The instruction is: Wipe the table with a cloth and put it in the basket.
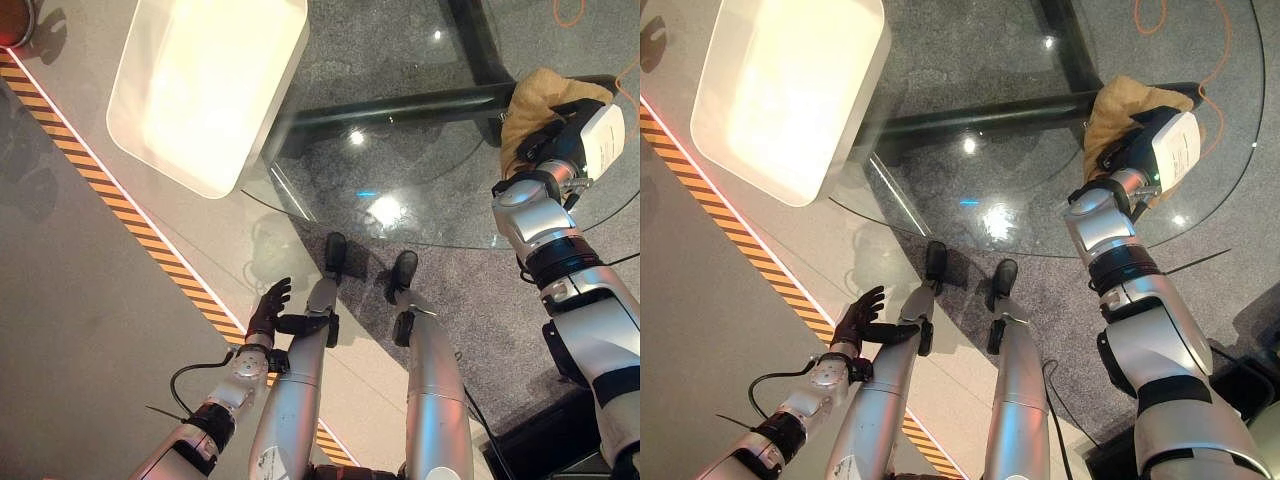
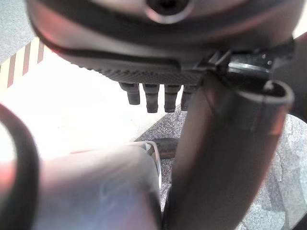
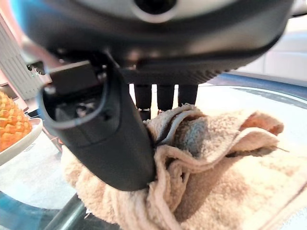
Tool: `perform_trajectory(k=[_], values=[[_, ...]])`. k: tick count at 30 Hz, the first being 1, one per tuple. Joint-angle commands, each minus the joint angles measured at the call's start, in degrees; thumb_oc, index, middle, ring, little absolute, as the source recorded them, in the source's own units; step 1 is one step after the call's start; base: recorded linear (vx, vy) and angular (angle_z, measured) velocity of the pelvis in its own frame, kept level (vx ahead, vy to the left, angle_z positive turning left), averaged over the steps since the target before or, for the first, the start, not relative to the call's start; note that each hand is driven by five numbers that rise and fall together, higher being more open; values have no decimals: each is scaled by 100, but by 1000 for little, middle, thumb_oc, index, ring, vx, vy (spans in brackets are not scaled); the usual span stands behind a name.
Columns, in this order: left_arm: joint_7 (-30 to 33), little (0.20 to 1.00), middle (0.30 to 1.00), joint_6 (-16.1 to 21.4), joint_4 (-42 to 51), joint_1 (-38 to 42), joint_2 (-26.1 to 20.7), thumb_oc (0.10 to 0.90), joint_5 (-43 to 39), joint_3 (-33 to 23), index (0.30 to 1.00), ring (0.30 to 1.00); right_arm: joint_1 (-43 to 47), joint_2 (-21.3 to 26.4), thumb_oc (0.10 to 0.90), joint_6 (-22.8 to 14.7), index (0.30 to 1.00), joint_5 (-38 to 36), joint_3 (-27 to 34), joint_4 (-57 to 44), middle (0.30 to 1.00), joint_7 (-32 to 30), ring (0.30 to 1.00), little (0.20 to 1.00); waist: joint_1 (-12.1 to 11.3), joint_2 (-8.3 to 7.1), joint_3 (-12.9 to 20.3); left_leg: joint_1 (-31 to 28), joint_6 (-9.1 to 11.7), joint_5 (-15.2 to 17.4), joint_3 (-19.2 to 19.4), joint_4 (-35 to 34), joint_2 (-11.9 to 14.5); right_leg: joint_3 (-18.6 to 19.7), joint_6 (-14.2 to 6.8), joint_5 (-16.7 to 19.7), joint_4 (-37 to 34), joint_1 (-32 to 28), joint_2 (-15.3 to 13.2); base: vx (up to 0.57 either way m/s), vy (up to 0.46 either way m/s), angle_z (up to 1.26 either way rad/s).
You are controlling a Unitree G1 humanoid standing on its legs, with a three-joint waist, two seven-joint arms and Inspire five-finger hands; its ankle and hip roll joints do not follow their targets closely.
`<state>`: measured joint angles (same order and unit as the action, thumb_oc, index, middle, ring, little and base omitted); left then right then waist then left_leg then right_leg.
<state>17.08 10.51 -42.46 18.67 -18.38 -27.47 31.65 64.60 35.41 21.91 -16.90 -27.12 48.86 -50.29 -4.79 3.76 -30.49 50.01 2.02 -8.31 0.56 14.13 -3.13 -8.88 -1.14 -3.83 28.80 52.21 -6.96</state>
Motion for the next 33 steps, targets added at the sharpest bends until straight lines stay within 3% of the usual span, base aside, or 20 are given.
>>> perform_trajectory(k=[1,9,17,33], values=[[127,900,900,68,-147,-380,34,800,-28,241,900,900,-17,106,100,-395,300,-349,-228,-161,300,298,300,200,-159,142,69,47,-262,953,-14,810,-178,72,-428,737,-854,-70,-14,0,0,0],[128,900,900,44,-123,-413,38,800,4,154,900,900,-77,3,100,-1102,300,-570,-151,-881,300,817,300,200,-153,94,69,-57,-271,949,-2,753,-193,72,-445,727,-868,-167,-9,0,0,0],[114,900,900,19,-172,-404,86,800,67,10,900,900,-243,-219,100,-1226,300,-386,-69,-1814,300,1128,300,200,-145,34,69,-166,-295,930,10,672,-211,63,-463,734,-895,-259,-3,0,0,0],[41,900,900,-45,-167,-423,129,800,101,-40,900,900,-168,-593,100,-1305,300,-319,-148,-2520,300,1698,300,200,-244,39,69,-241,-308,911,-1,621,-249,-41,-481,720,-936,-380,-47,-1,6,3]])
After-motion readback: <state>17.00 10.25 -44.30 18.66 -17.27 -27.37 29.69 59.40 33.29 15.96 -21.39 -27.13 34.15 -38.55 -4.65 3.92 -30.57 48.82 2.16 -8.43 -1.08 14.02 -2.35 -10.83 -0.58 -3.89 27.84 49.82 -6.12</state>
